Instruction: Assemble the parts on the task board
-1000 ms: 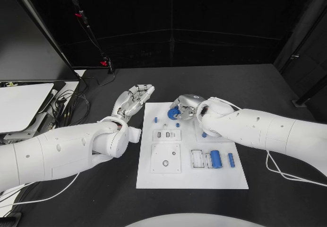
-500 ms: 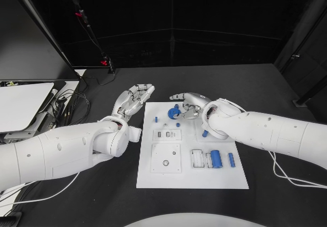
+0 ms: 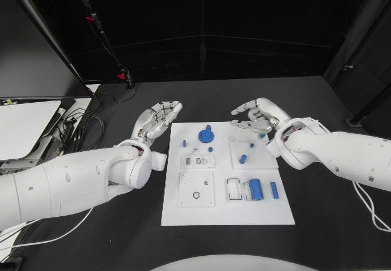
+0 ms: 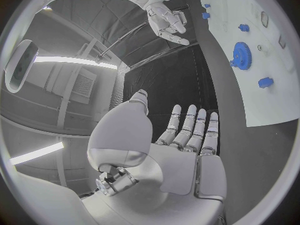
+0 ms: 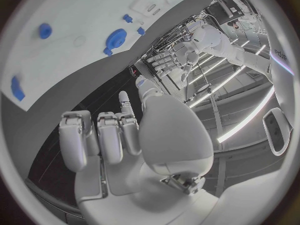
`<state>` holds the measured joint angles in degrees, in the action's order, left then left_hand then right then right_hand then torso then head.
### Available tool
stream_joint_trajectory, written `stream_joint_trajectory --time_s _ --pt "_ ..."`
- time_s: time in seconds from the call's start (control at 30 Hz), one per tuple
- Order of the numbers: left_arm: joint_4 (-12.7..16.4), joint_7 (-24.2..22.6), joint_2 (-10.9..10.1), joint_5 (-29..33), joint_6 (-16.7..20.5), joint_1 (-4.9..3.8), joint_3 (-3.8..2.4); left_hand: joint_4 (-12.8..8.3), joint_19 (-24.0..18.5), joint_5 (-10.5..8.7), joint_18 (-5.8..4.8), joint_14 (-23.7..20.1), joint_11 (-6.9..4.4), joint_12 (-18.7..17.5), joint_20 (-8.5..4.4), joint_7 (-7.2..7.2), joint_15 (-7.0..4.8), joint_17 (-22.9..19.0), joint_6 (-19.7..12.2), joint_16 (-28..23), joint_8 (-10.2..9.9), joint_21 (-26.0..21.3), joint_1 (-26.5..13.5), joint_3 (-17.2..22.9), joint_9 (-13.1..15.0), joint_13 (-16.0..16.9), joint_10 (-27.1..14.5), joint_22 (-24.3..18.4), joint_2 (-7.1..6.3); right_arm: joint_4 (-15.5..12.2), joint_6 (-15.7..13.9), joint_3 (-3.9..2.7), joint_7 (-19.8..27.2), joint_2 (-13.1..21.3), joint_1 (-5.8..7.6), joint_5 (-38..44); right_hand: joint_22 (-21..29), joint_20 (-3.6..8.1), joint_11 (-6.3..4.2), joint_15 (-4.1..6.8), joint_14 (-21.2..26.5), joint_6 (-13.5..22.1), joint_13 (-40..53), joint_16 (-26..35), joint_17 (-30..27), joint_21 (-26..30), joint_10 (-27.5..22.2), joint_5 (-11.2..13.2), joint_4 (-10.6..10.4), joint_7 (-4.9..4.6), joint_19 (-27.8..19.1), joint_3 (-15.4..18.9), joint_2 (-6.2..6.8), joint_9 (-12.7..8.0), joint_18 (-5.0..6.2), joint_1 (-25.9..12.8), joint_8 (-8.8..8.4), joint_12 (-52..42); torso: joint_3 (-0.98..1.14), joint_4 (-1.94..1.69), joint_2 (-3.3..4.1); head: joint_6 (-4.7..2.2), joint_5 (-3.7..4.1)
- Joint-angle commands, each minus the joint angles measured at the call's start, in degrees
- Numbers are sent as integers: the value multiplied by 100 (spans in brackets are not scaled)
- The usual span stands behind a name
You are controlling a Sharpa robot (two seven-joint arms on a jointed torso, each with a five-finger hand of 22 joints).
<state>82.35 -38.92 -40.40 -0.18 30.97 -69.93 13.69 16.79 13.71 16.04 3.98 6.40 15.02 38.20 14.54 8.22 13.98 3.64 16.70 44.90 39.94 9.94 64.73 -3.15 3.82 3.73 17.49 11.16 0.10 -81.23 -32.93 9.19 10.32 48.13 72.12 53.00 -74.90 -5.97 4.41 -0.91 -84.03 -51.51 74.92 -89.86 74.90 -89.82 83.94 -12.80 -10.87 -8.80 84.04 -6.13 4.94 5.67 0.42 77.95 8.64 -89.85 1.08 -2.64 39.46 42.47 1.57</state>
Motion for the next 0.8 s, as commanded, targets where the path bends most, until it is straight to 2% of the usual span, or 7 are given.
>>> stream_joint_trajectory --time_s 0.03,0.2,0.33,0.43,0.6,0.7,0.8 --pt "-8 -1414 6 -37 -56 6 -6 0 1 22 59 1 9 29 32 877 37 6 54 28 -15 23 -9 27 -5 -4 49 5 64 -132 -167 1 135 272 19 154 -1510 -55 48 -59 -597 -53 1508 -14 1510 -18 606 34 4 3 596 36 -41 7 -42 47 21 -15 10 11 0 -12 77" --pt "-16 -1416 1 -37 -58 24 -6 0 1 22 59 1 9 29 32 877 37 6 54 28 -15 23 -9 27 -5 -4 49 5 64 -136 -79 6 110 644 23 305 -1510 -84 39 -76 -597 -59 1508 -14 1510 -18 606 35 20 33 596 27 -45 1 -42 110 9 -15 14 0 -1 -42 233" --pt "-19 -1417 -7 -37 -61 44 -6 0 1 22 59 1 9 29 32 877 37 6 54 28 -15 23 -9 27 -5 -4 49 5 64 2 33 10 18 798 21 368 -1510 -103 -14 -48 -597 -49 1508 -14 1510 -18 606 29 56 102 596 -5 -76 -14 -42 215 -22 -15 16 13 0 -62 453" --pt "-15 -1419 -12 -37 -64 54 -6 -2 0 24 60 3 10 30 36 877 40 6 56 30 -15 28 1 24 -5 -4 51 7 80 160 161 14 -88 838 2 415 -1510 -108 -42 -22 -597 -29 1508 -14 1510 -18 606 23 92 132 596 -30 -87 -27 -42 296 -51 -15 9 -5 10 -82 584" --pt "-9 -1418 -37 -37 -64 73 -6 -2 0 24 60 3 10 30 36 877 40 6 56 30 -15 28 1 24 -5 -4 51 7 80 462 319 18 -221 777 -55 582 -1510 -103 -103 20 -597 79 1508 -14 1510 -18 606 64 101 206 596 -25 -84 -66 -42 342 -135 -15 15 22 10 -81 582" --pt "-8 -1419 -42 -37 -66 81 -6 -2 0 24 60 3 10 30 36 877 40 6 56 30 -15 28 1 24 -5 -4 51 7 80 600 387 18 -257 717 -78 627 -1510 -96 -129 40 -597 117 1508 -14 1510 -18 606 85 101 236 596 -18 -77 -79 -42 351 -164 -15 10 -4 8 -78 600" --pt "-7 -1421 -42 -37 -70 90 -6 -2 0 24 60 3 10 30 36 877 40 6 56 30 -15 28 1 24 -5 -4 51 7 80 787 505 19 -326 618 -105 676 -1510 -83 -164 66 -597 161 1508 -14 1510 -18 606 118 97 273 596 -2 -60 -95 -42 357 -198 -15 15 -22 14 -83 596"
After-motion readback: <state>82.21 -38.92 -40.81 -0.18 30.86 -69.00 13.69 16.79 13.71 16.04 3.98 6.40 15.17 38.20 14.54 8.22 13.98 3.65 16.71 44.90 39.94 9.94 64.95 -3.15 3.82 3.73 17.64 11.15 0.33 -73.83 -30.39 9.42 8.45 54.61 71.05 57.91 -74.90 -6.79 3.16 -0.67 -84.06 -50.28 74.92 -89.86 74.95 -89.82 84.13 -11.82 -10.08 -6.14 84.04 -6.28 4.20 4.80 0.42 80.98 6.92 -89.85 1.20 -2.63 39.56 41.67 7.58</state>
